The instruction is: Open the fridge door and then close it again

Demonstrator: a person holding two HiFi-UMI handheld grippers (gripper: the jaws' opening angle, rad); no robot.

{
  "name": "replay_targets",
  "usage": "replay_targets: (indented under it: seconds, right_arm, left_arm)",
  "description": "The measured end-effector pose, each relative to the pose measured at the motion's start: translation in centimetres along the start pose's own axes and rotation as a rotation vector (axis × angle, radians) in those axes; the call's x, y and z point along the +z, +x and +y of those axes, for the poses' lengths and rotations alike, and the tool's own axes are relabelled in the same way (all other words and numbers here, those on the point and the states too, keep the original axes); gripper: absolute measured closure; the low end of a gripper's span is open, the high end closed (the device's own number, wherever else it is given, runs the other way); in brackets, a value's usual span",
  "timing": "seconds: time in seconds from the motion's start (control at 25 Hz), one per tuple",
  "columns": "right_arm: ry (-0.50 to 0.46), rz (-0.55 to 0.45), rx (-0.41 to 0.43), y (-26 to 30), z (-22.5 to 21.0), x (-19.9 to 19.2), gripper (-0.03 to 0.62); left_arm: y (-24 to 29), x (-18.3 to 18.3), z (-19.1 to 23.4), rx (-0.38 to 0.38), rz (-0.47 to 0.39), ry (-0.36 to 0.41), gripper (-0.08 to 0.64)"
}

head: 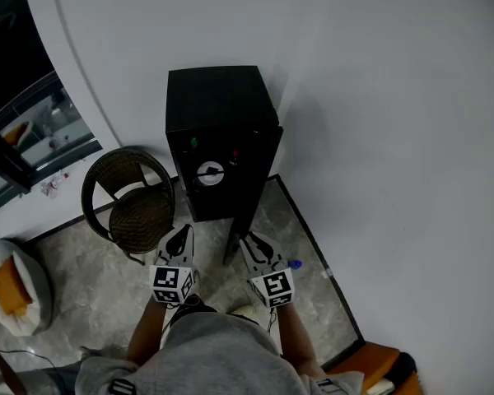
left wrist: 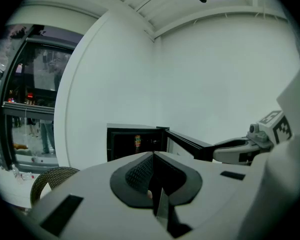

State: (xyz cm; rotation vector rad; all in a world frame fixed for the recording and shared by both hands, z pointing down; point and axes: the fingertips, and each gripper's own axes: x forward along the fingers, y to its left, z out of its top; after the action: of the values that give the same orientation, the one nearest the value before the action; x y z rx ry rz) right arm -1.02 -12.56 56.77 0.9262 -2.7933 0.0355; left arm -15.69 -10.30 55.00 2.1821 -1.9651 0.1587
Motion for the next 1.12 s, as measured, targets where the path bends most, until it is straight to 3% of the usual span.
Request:
replay_targets:
  seconds: [1.12]
  right_arm:
    - [0.006,0.002,0.054,8.8,4.5,2.2,0.492]
  left_arm:
    - [0.6,0.9,8.4,0.044,0.002,-0.009,0.555]
